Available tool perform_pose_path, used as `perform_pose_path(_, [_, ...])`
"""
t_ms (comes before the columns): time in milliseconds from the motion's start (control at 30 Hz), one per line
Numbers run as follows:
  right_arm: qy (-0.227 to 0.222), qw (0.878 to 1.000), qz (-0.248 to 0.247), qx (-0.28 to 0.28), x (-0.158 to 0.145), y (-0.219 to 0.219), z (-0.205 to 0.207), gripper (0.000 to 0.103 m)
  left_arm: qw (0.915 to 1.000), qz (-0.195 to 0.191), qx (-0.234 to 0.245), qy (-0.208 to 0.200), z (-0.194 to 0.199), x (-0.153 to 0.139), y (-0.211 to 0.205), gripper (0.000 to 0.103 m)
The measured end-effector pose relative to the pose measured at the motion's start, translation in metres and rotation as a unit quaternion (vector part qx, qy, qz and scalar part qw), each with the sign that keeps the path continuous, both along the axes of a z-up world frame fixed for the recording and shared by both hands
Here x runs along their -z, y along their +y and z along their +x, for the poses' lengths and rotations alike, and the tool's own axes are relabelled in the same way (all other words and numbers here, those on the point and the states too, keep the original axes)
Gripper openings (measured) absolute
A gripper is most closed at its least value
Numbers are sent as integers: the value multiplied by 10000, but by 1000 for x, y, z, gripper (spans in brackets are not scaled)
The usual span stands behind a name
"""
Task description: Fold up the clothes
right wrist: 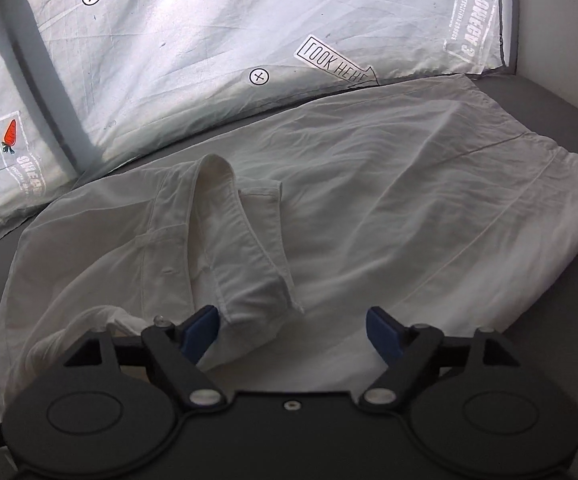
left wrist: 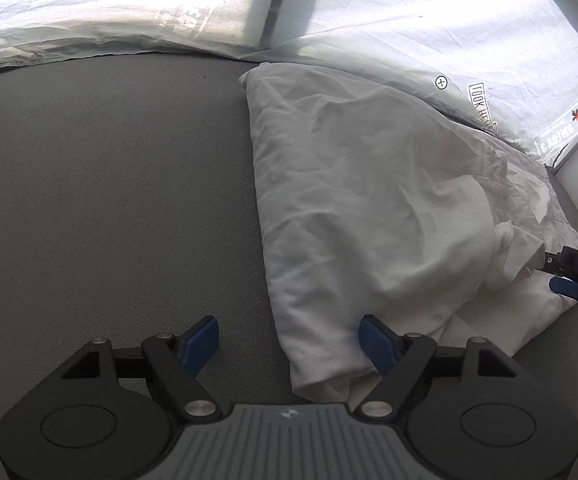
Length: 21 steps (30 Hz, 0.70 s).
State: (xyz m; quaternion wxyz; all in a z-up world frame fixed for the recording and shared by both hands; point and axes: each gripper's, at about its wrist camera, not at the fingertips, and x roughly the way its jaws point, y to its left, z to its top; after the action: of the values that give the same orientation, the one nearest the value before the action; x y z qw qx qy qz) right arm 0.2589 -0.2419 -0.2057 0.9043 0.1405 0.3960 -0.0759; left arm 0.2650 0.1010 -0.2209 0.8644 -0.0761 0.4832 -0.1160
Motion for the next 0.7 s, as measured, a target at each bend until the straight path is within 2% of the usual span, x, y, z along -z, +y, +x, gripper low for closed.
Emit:
perform_pose_path(100, [11,9999,157,46,4,-7,-16,91,9997,212,27,-97,-10,-8,-4,78])
perform_pose_path(200, [153,9998,-32,99,6,-8,-29,95,9985,468,76,-263,-19,-16,-11,78])
perform_pose_path(367, [134,9993,-307,189,7,-23,-60,99,9970,564,68,-526,-42,-33,-29,79])
perform_pose_path(467, [203,9977,-571,292,9,-38,-74,99,9959,606,49,-674,-60,-40,-48,79])
perform_pose_path(600, [220,9970,-538,507,6,-81,-90,98,9964,546,-52,-651,-81,-43,-77,79])
perform_pose_path(700, [139,9966,-252,767,4,-123,-97,85,9975,444,-139,-527,-100,-44,-98,79])
